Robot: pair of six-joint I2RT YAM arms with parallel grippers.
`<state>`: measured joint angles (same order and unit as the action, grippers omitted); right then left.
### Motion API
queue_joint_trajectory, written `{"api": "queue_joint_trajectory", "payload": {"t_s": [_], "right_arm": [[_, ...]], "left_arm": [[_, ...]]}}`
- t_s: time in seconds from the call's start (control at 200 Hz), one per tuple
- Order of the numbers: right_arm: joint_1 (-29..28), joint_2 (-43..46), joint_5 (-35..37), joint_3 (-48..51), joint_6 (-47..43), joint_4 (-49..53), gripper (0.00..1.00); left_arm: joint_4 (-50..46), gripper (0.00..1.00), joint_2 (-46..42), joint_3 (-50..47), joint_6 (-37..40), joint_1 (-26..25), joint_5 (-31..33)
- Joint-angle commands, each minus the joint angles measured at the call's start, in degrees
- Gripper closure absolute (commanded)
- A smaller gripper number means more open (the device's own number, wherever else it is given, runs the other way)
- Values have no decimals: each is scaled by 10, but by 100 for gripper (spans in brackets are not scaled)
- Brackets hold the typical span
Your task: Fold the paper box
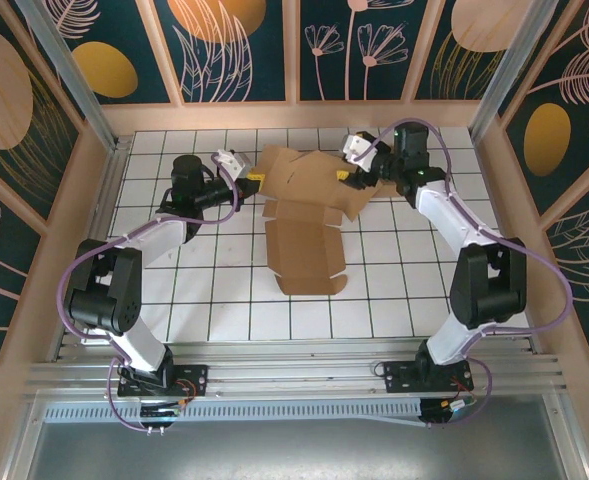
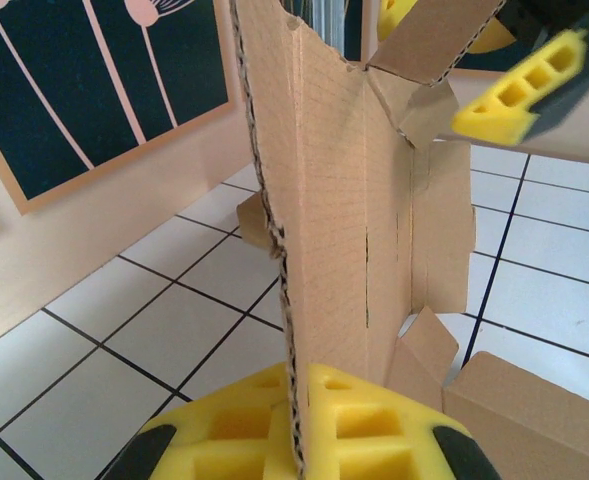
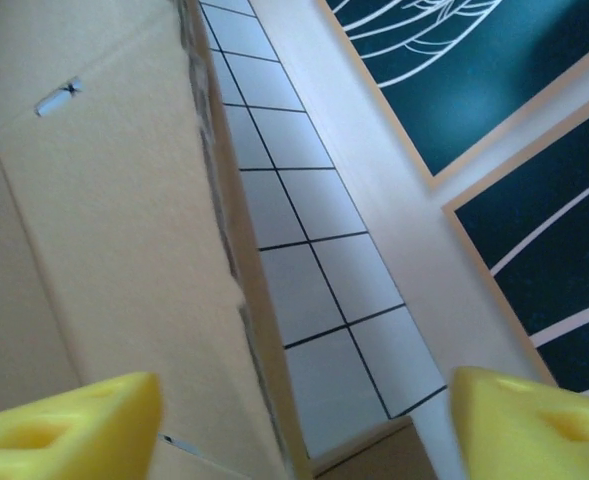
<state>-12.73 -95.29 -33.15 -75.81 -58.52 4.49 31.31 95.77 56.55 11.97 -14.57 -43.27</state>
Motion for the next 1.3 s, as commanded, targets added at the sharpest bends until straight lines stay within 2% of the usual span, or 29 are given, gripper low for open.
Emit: {"api": "queue_joint_trajectory", "payload": {"t_s": [0.0,0.11,0.21,0.265,0.34,0.41,0.49,0.546,0.601,0.661,0.726,0.766,0.841,0.946,1.011,1.151,1.226,1.296], "right_arm": [[-2,-21,-28,-11,-16,-4,47],[-8,-28,-32,-10,-15,-14,66],[-18,-31,-6,-22,-18,-9,87],[-29,-28,28,-29,-25,0,92],[-55,-13,111,-20,-51,-6,95],[-84,2,206,1,-79,-36,95],[-111,15,301,20,-105,-66,96],[-129,20,351,32,-122,-77,96],[-145,19,392,39,-134,-75,96],[-165,14,439,42,-140,-70,96],[-183,12,488,55,-143,-83,96],[-206,12,514,66,-143,-97,95],[-234,10,560,86,-144,-117,95],[-268,4,597,108,-124,-117,94],[-281,3,602,123,-105,-124,94],[-293,8,593,147,-76,-134,94],[-296,8,594,152,-73,-135,93],[-299,8,594,153,-73,-133,93]], "left_arm": [[41,100,6,-1,11,0,-31],[45,100,9,0,9,0,-25],[58,100,12,-4,4,1,-9],[68,100,10,-5,-11,1,10],[73,65,0,-5,-52,0,48],[95,45,-32,-37,-111,0,83],[145,18,-94,-91,-206,0,131],[135,9,-148,-119,-287,-1,198],[62,2,-198,-126,-373,-1,287],[-82,3,-237,-104,-444,-2,355],[-202,8,-259,-87,-510,-3,379],[-240,11,-269,-91,-540,-3,368],[-236,17,-288,-124,-610,-2,323],[-140,26,-294,-183,-716,-7,232],[-107,31,-286,-195,-754,-23,212],[-88,36,-249,-168,-757,-65,233],[-121,40,-209,-122,-697,-67,253],[-175,49,-164,-61,-618,-68,254]]}}
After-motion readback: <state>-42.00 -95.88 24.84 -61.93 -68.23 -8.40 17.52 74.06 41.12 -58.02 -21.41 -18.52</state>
